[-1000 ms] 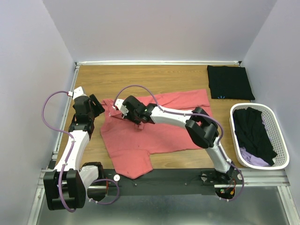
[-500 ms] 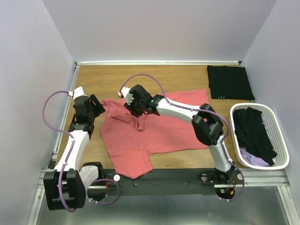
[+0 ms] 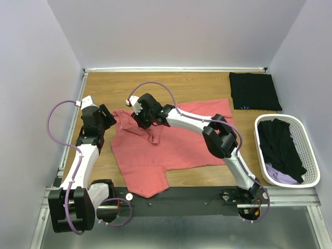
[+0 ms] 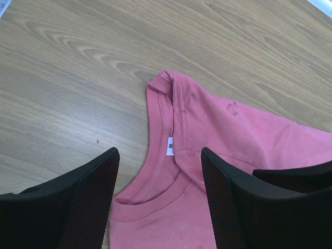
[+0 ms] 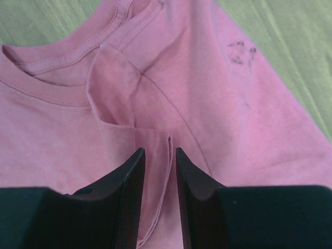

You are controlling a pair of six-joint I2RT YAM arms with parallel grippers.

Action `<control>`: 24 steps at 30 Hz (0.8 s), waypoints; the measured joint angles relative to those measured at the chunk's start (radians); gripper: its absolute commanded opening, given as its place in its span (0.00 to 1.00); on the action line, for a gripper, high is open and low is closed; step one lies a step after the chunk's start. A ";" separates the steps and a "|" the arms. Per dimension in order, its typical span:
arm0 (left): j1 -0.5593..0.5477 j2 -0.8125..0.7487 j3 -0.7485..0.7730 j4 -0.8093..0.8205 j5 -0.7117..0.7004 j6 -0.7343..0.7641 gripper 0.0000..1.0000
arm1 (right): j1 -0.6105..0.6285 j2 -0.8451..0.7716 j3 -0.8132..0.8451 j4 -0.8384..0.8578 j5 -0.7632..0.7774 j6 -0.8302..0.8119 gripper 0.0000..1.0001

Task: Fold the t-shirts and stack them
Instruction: Fold the tshirt

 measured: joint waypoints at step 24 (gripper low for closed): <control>0.002 0.000 -0.002 0.000 0.001 0.000 0.72 | 0.097 0.011 -0.003 0.001 0.079 -0.008 0.41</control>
